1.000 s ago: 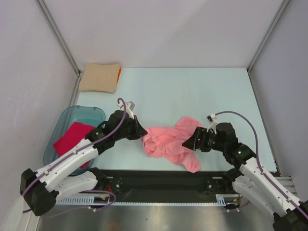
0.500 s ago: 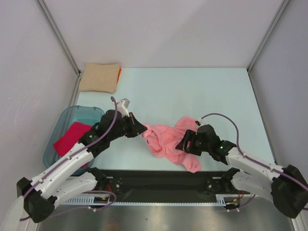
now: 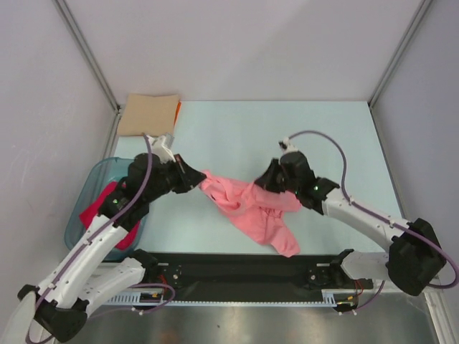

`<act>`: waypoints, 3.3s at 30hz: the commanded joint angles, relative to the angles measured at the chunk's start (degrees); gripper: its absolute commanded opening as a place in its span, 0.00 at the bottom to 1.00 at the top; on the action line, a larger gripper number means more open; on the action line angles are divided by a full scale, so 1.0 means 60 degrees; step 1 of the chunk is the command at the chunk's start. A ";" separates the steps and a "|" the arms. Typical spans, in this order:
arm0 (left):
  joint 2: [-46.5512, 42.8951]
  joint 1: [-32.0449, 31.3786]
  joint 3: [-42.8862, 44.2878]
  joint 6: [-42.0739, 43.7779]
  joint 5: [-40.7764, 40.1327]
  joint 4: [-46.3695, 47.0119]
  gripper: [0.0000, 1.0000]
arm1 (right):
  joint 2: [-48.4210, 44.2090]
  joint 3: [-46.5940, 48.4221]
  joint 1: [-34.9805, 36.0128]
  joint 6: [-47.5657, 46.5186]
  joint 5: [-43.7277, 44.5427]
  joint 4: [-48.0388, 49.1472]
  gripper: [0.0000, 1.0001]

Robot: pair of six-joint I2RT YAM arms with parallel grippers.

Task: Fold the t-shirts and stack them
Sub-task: Flatten the tshirt out

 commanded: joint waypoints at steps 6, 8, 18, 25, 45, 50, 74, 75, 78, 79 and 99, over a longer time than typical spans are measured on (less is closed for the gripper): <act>-0.0323 0.1862 0.5110 0.2747 -0.1355 -0.2463 0.00 | 0.2666 0.7379 -0.1313 -0.2330 -0.1092 -0.0231 0.00; -0.0308 0.1862 0.6113 0.3204 -0.1708 -0.2584 0.00 | 0.3500 0.8831 -0.1446 -0.2404 -0.1662 -0.0568 0.00; -0.0733 0.1862 0.5572 0.1545 0.3950 0.1726 0.00 | 0.3713 1.2152 -0.3479 -0.1483 -0.2836 -0.0937 0.00; 0.0890 -0.0944 0.1915 0.0451 0.3409 0.4227 0.00 | 0.3590 0.8460 -0.6366 -0.1363 -0.4680 -0.0525 0.00; 1.0869 -0.6165 0.6058 0.0510 0.3012 0.3880 0.25 | 0.8032 1.0815 -0.8873 -0.4587 0.0514 -0.5328 0.10; 0.8456 -0.5288 0.4202 0.1519 0.1706 0.3627 0.57 | 0.7271 0.9881 -0.8888 -0.4602 0.2083 -0.5155 0.50; 1.1422 0.1862 0.6842 0.3835 -0.1460 0.0523 0.78 | 0.2202 0.2469 -0.5473 -0.2990 0.1763 -0.3675 0.66; 1.1585 0.1848 0.7082 0.3894 -0.1459 0.0434 0.78 | 0.2143 0.2364 -0.5649 -0.3034 0.1516 -0.3646 0.66; 1.2010 0.1862 0.7449 0.3982 -0.1664 0.0842 0.80 | 0.1851 0.2041 -0.6440 -0.3122 0.1382 -0.3587 0.66; 1.2200 0.1862 0.7668 0.4011 -0.1679 0.0728 0.80 | 0.1850 0.1997 -0.6456 -0.3122 0.1425 -0.3587 0.66; 1.5468 0.2477 1.0994 0.3075 0.0617 -0.0475 0.73 | 0.5685 0.5437 -0.8683 -0.3268 0.1731 -0.2063 0.67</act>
